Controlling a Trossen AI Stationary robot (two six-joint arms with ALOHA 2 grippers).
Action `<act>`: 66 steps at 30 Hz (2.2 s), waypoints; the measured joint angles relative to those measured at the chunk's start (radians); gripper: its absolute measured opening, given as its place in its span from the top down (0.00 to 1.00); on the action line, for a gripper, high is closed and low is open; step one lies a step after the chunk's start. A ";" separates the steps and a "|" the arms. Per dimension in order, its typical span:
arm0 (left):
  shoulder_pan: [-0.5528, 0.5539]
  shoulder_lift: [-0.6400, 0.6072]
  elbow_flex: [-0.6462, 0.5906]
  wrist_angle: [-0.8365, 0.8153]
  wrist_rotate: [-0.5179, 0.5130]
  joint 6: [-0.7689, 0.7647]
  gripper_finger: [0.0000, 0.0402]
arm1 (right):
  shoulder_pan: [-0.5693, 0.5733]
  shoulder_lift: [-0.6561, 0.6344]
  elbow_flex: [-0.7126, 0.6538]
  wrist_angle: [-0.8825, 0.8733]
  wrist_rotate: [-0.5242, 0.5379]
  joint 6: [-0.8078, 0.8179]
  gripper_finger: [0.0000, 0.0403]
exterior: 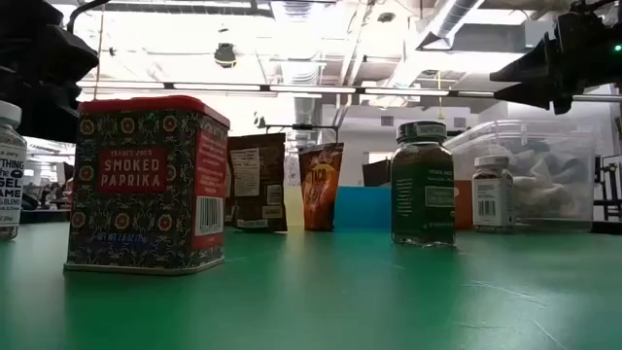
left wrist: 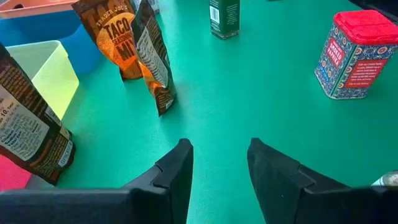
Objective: Sort spices by type
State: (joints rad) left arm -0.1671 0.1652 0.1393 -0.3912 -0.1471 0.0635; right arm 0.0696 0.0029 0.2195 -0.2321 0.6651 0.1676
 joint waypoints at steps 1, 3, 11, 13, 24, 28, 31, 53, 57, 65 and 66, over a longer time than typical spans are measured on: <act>0.000 0.000 0.000 0.000 0.000 0.000 0.65 | 0.000 0.000 0.000 0.000 0.000 0.000 0.25; 0.000 0.000 0.000 0.000 0.000 0.000 0.65 | 0.000 0.000 0.000 0.000 0.000 0.000 0.25; 0.000 0.000 0.000 0.000 0.000 0.000 0.65 | 0.000 0.000 0.000 0.000 0.000 -0.003 0.25; 0.000 0.000 0.000 0.000 0.000 0.000 0.65 | 0.000 0.000 0.000 0.000 0.000 -0.003 0.25; 0.000 0.000 0.000 0.000 0.000 0.000 0.65 | 0.000 0.000 0.000 0.000 0.000 -0.003 0.25; 0.000 0.000 0.000 0.000 0.000 0.000 0.65 | 0.000 0.000 0.000 0.000 0.000 -0.002 0.25; 0.000 0.000 0.000 0.000 0.000 0.000 0.65 | 0.000 0.000 0.000 0.000 0.000 -0.002 0.25; 0.000 0.000 0.000 0.004 -0.015 0.237 0.65 | 0.000 0.000 0.000 0.000 0.000 0.000 0.25; 0.001 0.000 -0.004 0.107 -0.046 0.269 0.65 | 0.000 0.000 0.000 0.000 0.000 -0.001 0.25; 0.000 0.000 -0.006 0.304 -0.037 -0.095 0.65 | 0.000 0.000 0.000 0.000 0.000 -0.003 0.25; 0.000 0.000 -0.006 0.304 -0.040 -0.135 0.65 | 0.000 0.000 0.000 0.001 0.000 -0.003 0.25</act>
State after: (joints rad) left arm -0.1669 0.1650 0.1333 -0.0872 -0.1869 -0.0718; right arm 0.0696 0.0028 0.2195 -0.2310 0.6651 0.1642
